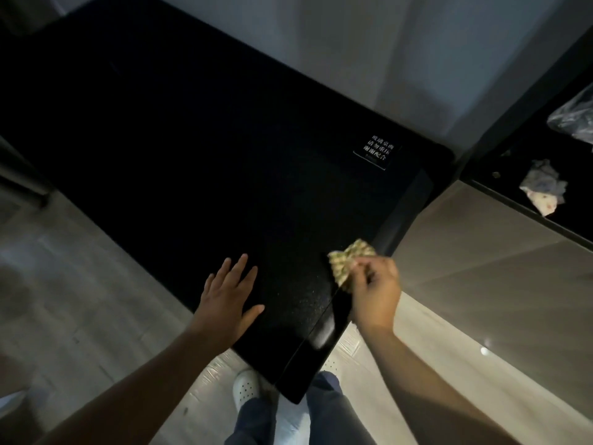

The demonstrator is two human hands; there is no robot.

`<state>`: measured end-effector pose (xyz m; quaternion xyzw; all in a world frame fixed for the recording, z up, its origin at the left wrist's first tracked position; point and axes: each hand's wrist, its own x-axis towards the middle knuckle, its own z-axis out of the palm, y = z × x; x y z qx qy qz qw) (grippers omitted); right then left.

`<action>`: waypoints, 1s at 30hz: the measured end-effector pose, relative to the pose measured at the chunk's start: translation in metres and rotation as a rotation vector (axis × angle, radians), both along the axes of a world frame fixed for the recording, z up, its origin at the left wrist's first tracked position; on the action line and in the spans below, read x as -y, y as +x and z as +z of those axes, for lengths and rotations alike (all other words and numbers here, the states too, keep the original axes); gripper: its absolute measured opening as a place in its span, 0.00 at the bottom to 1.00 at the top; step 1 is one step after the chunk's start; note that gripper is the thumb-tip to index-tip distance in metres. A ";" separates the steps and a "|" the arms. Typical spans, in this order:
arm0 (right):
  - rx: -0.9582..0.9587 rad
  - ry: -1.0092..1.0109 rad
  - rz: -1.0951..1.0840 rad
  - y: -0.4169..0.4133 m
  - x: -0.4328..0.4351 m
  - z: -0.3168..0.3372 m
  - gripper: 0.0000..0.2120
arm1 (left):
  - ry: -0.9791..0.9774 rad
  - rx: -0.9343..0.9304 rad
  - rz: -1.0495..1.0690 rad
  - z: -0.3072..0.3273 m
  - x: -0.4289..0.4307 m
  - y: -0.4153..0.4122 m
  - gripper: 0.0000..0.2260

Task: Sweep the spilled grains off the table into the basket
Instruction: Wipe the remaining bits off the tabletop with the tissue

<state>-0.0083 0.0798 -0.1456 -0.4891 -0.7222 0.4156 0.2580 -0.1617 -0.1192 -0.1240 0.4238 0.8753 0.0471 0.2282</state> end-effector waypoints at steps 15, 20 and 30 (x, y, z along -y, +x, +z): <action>0.139 -0.019 0.209 0.016 0.123 -0.013 0.05 | -0.054 0.089 -0.045 0.002 0.066 -0.012 0.35; 0.089 -0.035 -0.035 0.023 0.102 -0.001 0.04 | 0.028 0.074 -0.092 -0.010 0.077 -0.015 0.36; 0.184 -0.001 0.051 0.027 0.174 -0.022 0.04 | 0.029 0.146 -0.139 -0.008 0.080 -0.020 0.37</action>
